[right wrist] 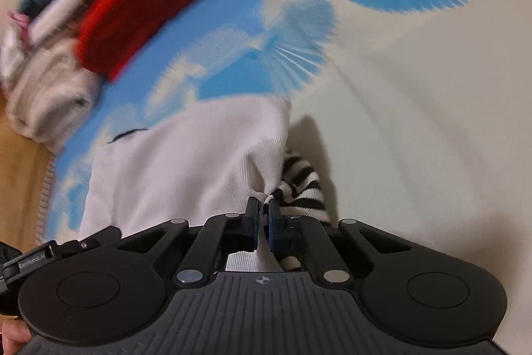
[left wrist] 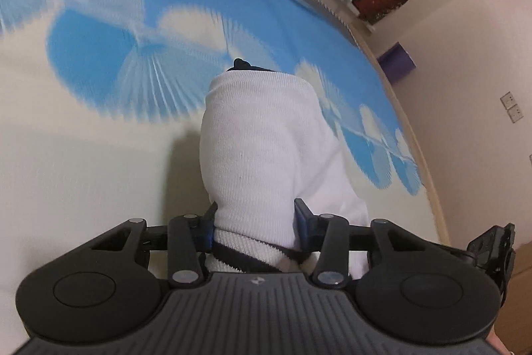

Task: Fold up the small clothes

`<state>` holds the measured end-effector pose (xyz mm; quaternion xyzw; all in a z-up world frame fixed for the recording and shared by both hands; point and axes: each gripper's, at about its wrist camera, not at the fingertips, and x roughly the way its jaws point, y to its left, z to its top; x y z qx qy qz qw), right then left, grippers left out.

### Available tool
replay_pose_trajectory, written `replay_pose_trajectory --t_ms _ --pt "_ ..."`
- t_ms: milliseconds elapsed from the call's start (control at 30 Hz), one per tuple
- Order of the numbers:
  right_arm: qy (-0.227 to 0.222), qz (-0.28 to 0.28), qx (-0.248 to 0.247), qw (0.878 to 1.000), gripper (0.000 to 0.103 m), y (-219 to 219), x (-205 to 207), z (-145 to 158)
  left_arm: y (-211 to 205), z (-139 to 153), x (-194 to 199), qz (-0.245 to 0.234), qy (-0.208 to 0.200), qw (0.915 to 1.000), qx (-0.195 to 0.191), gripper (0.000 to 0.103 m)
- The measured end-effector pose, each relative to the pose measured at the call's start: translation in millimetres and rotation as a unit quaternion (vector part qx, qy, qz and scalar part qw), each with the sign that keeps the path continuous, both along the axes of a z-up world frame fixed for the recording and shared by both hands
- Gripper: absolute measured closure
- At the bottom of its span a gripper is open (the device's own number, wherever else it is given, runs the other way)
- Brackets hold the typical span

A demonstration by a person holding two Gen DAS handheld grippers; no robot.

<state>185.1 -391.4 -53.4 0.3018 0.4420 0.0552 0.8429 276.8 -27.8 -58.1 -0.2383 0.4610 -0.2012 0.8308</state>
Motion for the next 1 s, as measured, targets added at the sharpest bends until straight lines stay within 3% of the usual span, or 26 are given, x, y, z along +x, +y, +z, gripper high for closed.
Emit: replay_pose_trajectory --t_ms 200,233,267,367,433,533,600,633,667,700,833,900,933,1000 --pt "-0.044 0.018 0.032 0.998 0.099 44.3 37.6 13.7 58.9 40.4 29.1 0.014 -0.046 0.9975 0.051 0.053" --pt "-0.055 0.021 0.037 0.998 0.099 54.6 45.2 16.3 69.7 39.2 33.8 0.022 -0.046 0.9970 0.058 0.046" --pt "-0.063 0.024 0.038 0.997 0.099 62.4 51.0 18.2 80.8 36.3 37.3 0.036 -0.042 0.9963 0.066 0.037" --pt "-0.073 0.029 0.014 0.997 0.097 91.0 71.6 19.9 117.1 24.7 36.0 0.108 -0.005 0.9888 0.103 0.036" --pt "-0.059 0.015 -0.026 0.998 0.094 103.4 83.5 14.6 131.4 17.8 26.2 0.113 0.021 0.9895 0.088 0.034" --pt "-0.033 0.008 -0.021 0.999 0.092 103.4 89.6 7.0 138.3 2.9 8.6 0.096 0.046 0.9912 0.079 0.016" --pt "-0.035 0.015 -0.018 0.999 0.071 103.4 86.3 10.9 143.4 -11.1 5.6 0.101 0.072 0.9893 0.077 0.015" --pt "-0.040 0.020 -0.021 0.999 0.053 104.4 82.3 13.5 149.3 -19.0 2.5 0.107 0.089 0.9880 0.066 0.015" --pt "-0.044 0.029 -0.022 0.998 0.044 106.4 77.7 15.2 153.9 -22.8 1.4 0.113 0.100 0.9872 0.051 0.015" --pt "-0.041 0.043 -0.018 0.998 0.043 107.9 74.0 14.7 158.2 -24.6 0.8 0.118 0.106 0.9868 0.035 0.015" --pt "0.021 0.095 0.001 0.995 0.043 117.7 63.7 -7.1 159.4 -41.3 7.2 0.100 0.115 0.9880 0.023 0.015" --pt "0.058 0.125 -0.016 0.990 0.044 127.1 60.6 -20.1 155.3 -54.4 11.4 0.090 0.135 0.9866 -0.009 0.018" --pt "0.065 0.139 -0.029 0.988 0.049 131.7 58.1 -23.5 152.3 -56.6 11.9 0.087 0.135 0.9869 -0.010 0.018" --pt "0.065 0.163 -0.050 0.983 0.085 139.6 53.9 -25.5 143.6 -55.4 16.4 0.077 0.114 0.9905 0.006 0.024"
